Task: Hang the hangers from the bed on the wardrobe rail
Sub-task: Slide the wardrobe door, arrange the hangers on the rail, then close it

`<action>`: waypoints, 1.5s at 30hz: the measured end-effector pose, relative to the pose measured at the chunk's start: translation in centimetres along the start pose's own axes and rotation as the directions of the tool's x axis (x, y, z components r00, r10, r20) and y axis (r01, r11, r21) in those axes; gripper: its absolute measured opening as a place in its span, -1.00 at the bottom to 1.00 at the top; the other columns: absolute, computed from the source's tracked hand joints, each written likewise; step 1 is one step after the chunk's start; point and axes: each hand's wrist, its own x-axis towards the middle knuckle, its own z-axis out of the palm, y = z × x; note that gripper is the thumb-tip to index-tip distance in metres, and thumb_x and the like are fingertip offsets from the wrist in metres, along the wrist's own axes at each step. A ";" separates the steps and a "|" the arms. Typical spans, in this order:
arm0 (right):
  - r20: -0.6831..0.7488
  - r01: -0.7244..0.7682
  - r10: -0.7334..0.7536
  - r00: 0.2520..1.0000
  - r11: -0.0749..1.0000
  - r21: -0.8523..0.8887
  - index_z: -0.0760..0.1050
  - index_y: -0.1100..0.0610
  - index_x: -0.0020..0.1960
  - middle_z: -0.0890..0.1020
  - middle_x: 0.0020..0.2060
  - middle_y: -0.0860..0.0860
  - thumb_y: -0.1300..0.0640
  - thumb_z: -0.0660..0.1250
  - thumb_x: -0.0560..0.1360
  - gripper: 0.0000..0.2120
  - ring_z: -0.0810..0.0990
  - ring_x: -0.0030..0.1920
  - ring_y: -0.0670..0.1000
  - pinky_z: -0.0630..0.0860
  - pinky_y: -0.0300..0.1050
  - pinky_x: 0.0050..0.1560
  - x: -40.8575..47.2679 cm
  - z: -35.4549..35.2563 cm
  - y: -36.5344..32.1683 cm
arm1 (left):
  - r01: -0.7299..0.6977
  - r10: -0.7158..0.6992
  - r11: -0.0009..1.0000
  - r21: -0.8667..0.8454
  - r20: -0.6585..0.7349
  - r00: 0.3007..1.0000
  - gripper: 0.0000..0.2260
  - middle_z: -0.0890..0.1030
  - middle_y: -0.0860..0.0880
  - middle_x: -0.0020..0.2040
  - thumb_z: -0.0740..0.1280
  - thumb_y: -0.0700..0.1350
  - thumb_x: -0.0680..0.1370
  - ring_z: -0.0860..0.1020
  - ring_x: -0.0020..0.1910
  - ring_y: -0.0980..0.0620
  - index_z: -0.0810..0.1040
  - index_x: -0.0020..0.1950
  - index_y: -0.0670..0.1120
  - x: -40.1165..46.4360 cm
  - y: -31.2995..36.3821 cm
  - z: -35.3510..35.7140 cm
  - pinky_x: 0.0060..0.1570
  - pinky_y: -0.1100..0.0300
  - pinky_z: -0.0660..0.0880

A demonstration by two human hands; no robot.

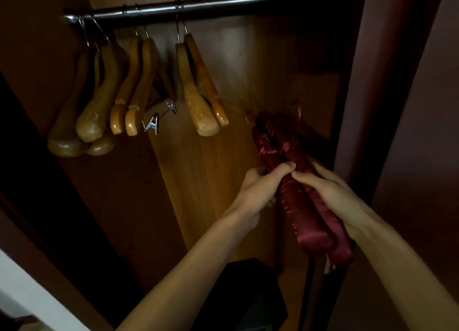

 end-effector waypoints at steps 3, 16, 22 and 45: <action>-0.059 0.014 -0.015 0.998 1.000 -0.021 0.62 -0.13 0.21 0.74 0.01 -0.03 -0.05 0.44 0.48 -0.70 0.73 0.01 0.02 0.60 0.02 0.14 1.3 -0.1 -2.8 | -0.046 0.044 0.999 -0.018 -0.090 0.995 -0.73 0.58 0.06 -0.35 0.52 0.11 0.47 0.46 -0.45 0.13 0.51 -0.11 -0.01 0.9 3.3 -0.2 -0.41 0.25 0.37; -0.029 0.102 -0.102 0.994 0.995 -0.019 0.64 0.17 0.12 0.69 -0.17 0.09 0.05 0.37 0.49 -0.72 0.66 -0.34 -0.01 0.54 -0.28 -0.41 10.8 2.5 -15.2 | -0.193 0.237 0.959 0.209 -0.212 0.948 -0.77 0.52 0.00 -0.30 0.47 0.05 0.51 0.37 -0.51 0.18 0.57 -0.06 -0.09 7.7 17.4 -4.8 -0.58 0.34 0.29; -0.013 0.144 -0.145 0.989 0.989 -0.040 0.64 0.17 0.11 0.71 -0.07 0.11 0.04 0.39 0.47 -0.72 0.65 -0.25 0.02 0.55 -0.26 -0.35 15.2 3.5 -19.3 | -0.205 0.264 0.945 0.254 -0.225 0.938 -0.80 0.48 0.07 -0.42 0.41 0.06 0.54 0.34 -0.57 0.16 0.56 -0.01 -0.05 12.2 20.4 -6.9 -0.56 0.29 0.23; -0.075 0.049 -0.055 0.996 0.996 -0.072 0.46 0.08 0.12 0.53 -0.22 0.03 0.03 0.31 0.59 -0.83 0.52 -0.27 -0.01 0.42 -0.18 -0.33 19.0 4.2 -19.6 | -0.095 0.166 0.955 0.280 -0.244 0.955 -0.84 0.47 0.03 -0.36 0.35 0.01 0.61 0.35 -0.51 0.16 0.55 -0.05 -0.06 18.0 21.2 -8.7 -0.54 0.35 0.30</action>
